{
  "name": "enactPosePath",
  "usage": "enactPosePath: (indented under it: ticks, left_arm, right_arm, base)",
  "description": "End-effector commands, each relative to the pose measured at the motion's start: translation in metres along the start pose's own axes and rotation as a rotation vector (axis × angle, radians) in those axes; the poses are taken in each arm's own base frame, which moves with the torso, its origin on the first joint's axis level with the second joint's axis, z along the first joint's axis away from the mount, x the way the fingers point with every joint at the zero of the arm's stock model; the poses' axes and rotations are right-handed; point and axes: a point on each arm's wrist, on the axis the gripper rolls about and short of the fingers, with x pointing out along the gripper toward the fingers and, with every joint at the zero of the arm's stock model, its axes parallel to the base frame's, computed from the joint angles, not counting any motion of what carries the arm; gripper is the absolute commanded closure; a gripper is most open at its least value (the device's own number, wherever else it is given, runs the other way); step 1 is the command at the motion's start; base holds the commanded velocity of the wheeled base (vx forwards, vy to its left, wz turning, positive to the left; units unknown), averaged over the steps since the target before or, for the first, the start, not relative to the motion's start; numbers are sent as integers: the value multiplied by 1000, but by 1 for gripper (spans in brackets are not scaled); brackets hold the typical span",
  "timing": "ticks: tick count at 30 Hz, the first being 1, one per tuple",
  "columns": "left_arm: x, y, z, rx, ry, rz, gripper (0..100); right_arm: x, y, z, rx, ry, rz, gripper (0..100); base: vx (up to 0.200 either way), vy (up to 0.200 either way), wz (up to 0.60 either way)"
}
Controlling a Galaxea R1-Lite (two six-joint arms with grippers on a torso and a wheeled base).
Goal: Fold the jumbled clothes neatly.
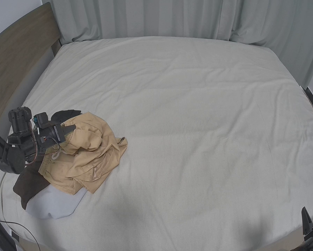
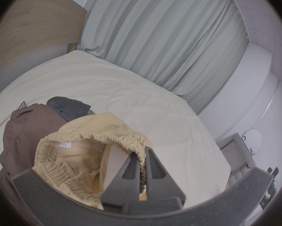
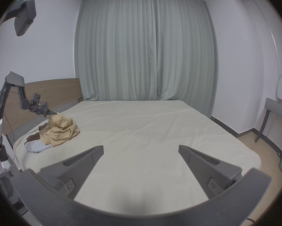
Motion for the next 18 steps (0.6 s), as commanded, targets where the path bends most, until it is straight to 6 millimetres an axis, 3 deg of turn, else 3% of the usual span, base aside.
enactPosePath:
  ticks: [1,10,18]
  left_arm:
    - [-26,-24,14,31,-53,-41,100]
    - [-45,-69,17,-37,-76,-144,100]
    - [-44,-93,18,-40,-111,-135,100]
  right_arm:
    - [0,0,-5,-1,3,1,0]
    - [0,0,-5,-1,3,1,0]
    - [0,0,-5,-1,3,1,0]
  base:
    - [0,0,0]
    - [0,0,0]
    - [0,0,0]
